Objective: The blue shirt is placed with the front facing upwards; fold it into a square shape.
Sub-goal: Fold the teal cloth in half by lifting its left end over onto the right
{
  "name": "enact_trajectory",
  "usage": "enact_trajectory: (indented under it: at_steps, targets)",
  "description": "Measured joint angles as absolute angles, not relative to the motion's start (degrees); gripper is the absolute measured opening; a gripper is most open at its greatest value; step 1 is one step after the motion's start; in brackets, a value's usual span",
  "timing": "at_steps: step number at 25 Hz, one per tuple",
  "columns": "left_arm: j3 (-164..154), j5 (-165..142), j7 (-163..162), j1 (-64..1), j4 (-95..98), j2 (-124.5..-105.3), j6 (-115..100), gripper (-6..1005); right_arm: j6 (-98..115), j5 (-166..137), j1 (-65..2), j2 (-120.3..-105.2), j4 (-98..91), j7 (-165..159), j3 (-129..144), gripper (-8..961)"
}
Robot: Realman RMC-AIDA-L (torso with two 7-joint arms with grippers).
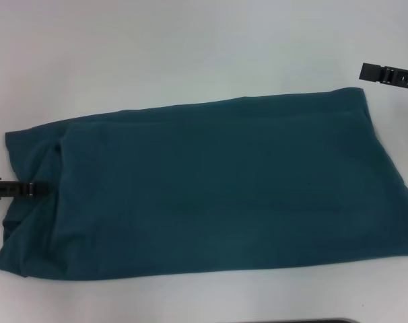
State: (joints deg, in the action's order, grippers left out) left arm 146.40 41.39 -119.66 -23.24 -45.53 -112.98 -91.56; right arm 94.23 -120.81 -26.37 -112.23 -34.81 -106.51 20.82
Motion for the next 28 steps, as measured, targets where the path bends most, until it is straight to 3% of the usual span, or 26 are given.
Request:
enact_trajectory:
  at_steps: [16,28]
  targets:
    - [145.6,41.4,-119.2,-25.9,-45.8,-114.06,-95.3,826,93.7,-120.8,-26.4,-112.22,-34.6,-106.5,20.8,915]
    - [146.1,41.1,-119.5,-24.6,-46.2,-112.16,-94.8,825,93.5,-120.7,-26.4,-112.22,-34.4,-106.5,20.8,913]
